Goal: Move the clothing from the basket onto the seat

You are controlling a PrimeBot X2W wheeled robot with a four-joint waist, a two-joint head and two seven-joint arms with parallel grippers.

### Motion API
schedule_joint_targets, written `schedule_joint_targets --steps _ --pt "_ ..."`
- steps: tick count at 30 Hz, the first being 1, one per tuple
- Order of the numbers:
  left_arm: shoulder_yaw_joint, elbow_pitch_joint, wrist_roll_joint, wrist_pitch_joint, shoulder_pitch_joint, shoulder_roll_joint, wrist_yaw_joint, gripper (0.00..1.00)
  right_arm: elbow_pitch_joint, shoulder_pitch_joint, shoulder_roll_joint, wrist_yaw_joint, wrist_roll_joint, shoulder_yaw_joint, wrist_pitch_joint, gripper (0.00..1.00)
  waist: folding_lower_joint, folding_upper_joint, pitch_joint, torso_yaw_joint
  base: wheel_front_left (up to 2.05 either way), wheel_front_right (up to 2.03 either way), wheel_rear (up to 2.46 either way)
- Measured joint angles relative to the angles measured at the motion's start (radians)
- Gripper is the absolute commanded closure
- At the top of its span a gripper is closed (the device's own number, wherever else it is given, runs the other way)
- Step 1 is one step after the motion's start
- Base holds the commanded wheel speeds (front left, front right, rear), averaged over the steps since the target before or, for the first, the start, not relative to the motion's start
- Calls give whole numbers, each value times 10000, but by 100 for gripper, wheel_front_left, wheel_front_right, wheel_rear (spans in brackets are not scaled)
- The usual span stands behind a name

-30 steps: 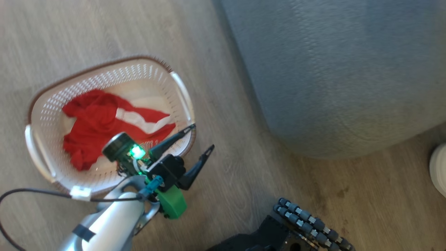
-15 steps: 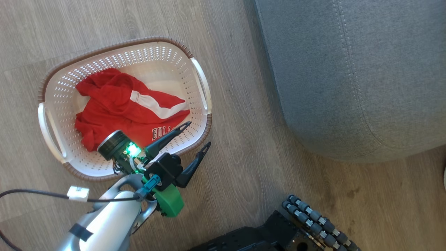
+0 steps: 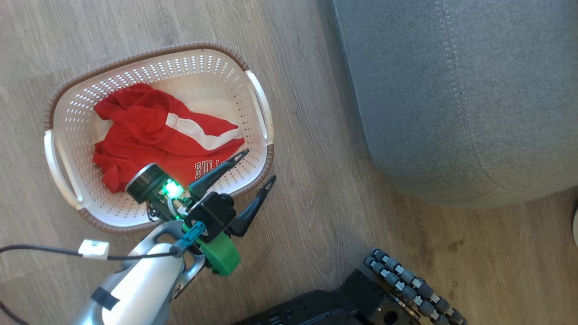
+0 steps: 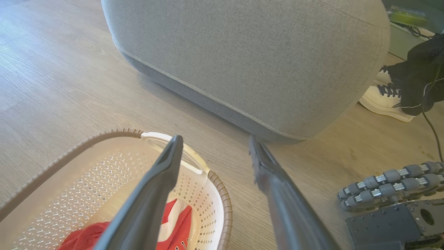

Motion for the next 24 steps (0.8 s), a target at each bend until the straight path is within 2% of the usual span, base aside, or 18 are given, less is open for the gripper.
schedule_joint_targets --steps 14,20,24 --pt "58 184 -2 0 46 -58 -2 0 907 2 50 0 -1674 -792 286 0 0 0 -705 -62 0 0 0" --pt "10 293 -25 0 68 -516 -2 0 911 7 59 0 -1918 -736 165 0 0 0 -1378 -130 0 0 0" --pt "-48 533 -111 0 190 -798 -2 0 897 9 226 0 -1893 -313 54 0 0 0 -2042 -124 0 0 0"
